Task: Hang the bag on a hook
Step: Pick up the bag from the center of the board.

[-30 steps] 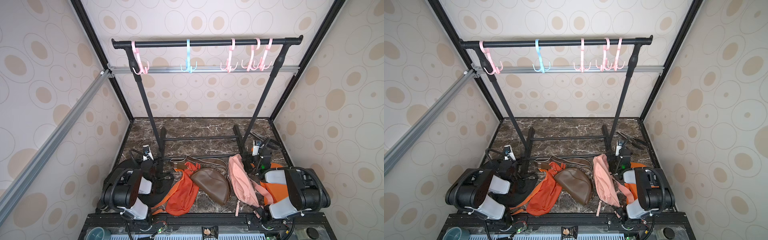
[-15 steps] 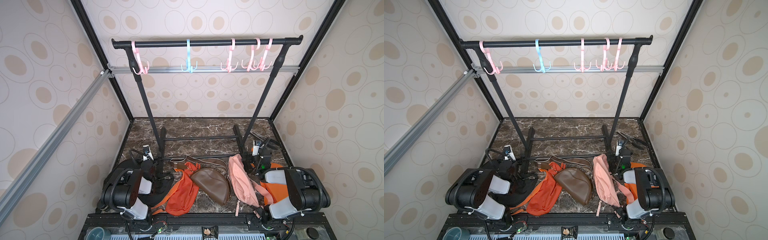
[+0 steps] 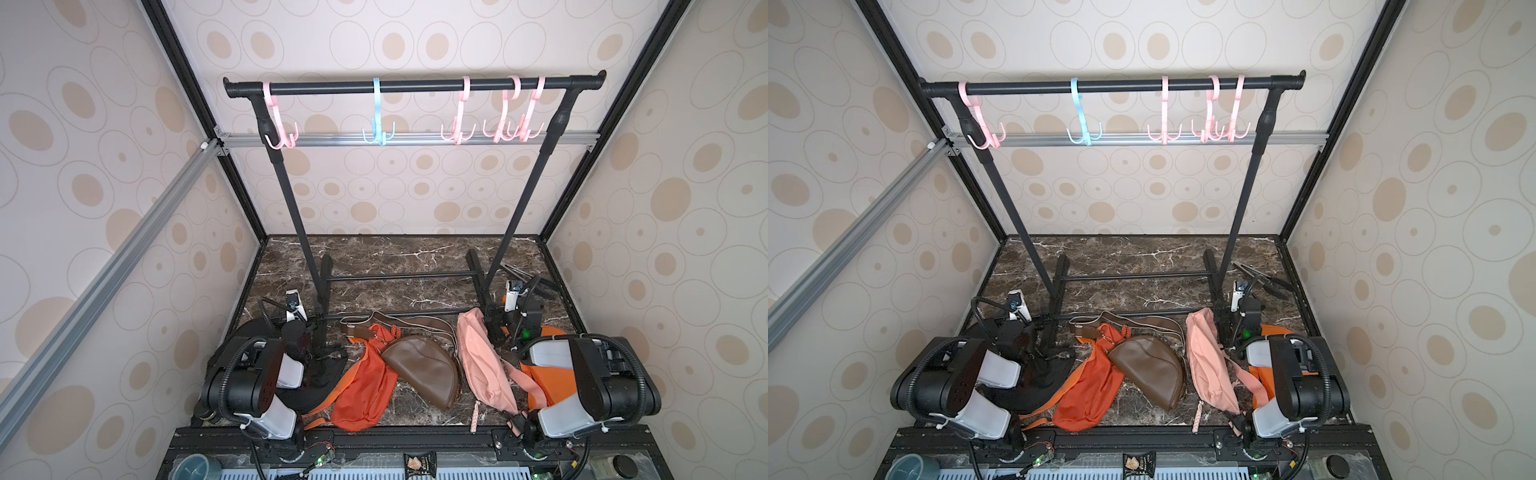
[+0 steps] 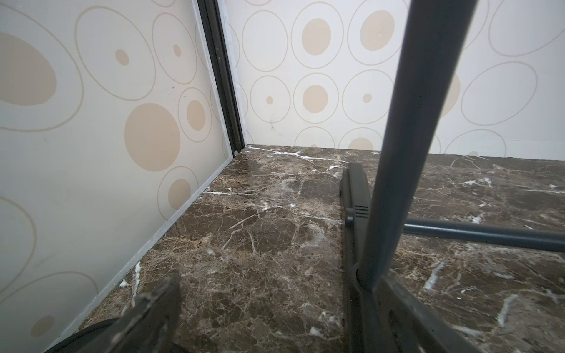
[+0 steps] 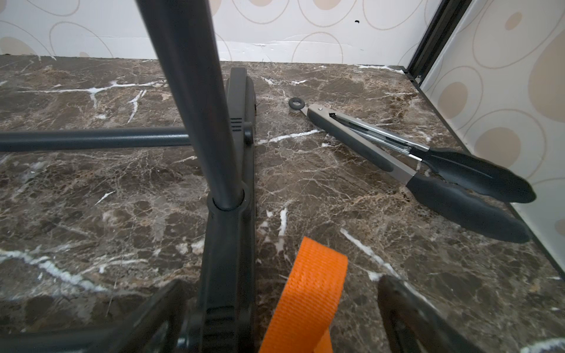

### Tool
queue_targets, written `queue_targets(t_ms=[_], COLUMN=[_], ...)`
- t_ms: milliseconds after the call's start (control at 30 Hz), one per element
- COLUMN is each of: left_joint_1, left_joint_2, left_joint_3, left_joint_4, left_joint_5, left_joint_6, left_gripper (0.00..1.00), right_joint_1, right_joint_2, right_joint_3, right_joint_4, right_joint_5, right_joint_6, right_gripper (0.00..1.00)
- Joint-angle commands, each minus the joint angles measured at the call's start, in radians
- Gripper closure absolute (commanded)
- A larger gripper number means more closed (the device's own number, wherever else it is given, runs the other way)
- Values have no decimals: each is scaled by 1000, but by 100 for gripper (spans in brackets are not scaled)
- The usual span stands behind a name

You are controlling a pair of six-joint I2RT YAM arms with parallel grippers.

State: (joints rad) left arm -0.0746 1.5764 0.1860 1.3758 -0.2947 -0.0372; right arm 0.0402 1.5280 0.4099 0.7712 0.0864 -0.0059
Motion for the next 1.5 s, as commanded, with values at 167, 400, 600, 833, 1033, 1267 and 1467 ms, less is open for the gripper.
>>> queue_targets(t_ms=[167,400,600,833,1033,1267,1467], left_joint_1=[-7,-82,-77,-48,-50,-56,-64], left_joint_2=[4,-194,-412,-632,-761,-833,-899], left_joint_3=[15,152,449,377,417,442,450], left_joint_4=[39,-319,-743,-753,-958,-1261,-1423], left_joint_5=[-32,-135,-50,263,331,290,197], left_joint_6=[16,72,-156,-473,-515,-500,-436], left_gripper=[0,0,0,0,0,0,0], right_joint_1=[10,163,132,133,277,596,771], right_joint_2=[7,-292,-469,-551,-453,-210,67], right_joint_3=[13,125,146,167,406,640,865], right_joint_4=[22,-244,-306,-316,-674,-973,-1144], right_joint_5=[9,410,195,-80,-237,-161,-60], right_joint_6=[-12,52,614,821,653,389,211], right_gripper=[0,0,0,0,0,0,9])
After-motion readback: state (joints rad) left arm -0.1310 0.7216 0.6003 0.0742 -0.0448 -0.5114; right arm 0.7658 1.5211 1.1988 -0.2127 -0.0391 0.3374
